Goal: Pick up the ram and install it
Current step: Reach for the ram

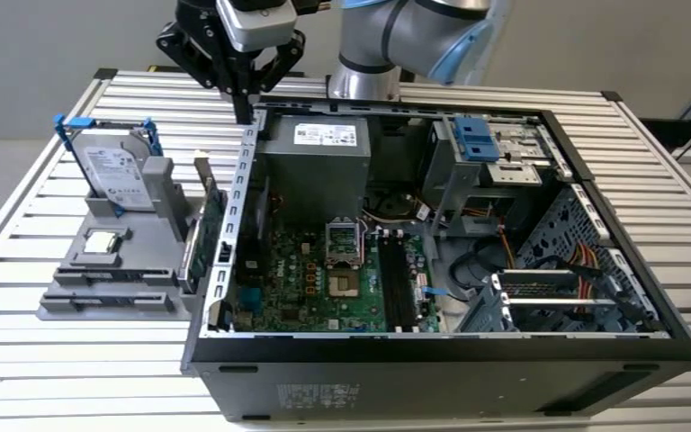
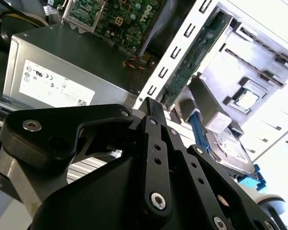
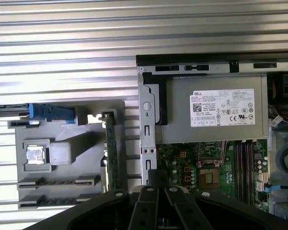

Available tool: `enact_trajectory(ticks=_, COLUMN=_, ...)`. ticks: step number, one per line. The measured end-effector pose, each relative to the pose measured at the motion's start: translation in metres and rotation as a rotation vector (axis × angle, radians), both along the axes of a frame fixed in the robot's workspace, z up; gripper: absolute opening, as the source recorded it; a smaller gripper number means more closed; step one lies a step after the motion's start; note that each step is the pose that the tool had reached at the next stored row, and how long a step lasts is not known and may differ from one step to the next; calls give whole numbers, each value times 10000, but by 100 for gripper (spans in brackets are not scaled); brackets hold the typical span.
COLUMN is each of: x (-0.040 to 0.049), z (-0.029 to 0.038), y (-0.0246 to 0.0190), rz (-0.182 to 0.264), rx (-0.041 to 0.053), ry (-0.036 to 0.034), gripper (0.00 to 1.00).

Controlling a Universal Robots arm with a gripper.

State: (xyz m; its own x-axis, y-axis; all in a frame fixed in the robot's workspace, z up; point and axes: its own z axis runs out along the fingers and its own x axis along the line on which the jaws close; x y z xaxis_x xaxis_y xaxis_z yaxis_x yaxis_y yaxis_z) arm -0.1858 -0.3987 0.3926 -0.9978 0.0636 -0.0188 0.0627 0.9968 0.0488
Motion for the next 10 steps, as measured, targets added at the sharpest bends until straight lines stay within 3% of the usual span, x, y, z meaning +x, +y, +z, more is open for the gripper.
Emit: enact_trajectory(ticks=10, x=-81, z=0, y=0, rz=46, rx=0, ry=0, gripper=0)
